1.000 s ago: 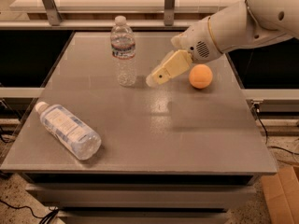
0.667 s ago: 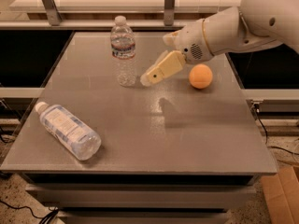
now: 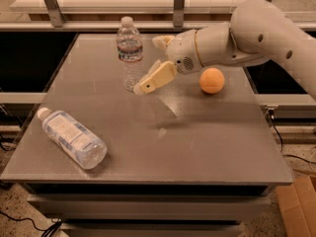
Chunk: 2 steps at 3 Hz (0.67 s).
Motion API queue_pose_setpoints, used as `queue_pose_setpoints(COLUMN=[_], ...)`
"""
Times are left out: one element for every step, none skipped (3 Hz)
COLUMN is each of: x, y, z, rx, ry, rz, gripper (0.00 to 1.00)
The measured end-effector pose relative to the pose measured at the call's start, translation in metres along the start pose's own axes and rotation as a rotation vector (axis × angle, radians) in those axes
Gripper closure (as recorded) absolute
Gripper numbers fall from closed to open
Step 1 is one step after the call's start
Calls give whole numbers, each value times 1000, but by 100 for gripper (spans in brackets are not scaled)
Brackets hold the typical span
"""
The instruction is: Knock water bottle over
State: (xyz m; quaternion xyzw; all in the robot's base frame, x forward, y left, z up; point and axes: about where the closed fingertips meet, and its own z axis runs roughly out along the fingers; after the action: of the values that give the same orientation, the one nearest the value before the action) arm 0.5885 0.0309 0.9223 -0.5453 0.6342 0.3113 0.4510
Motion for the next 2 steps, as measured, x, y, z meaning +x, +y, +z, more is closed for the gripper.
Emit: queue_pose_setpoints(x=[-1, -6], y=[-7, -14], z=[20, 37], rx=[-19, -44], ry=[-70, -142], rz=[-22, -33], gripper=[0, 2])
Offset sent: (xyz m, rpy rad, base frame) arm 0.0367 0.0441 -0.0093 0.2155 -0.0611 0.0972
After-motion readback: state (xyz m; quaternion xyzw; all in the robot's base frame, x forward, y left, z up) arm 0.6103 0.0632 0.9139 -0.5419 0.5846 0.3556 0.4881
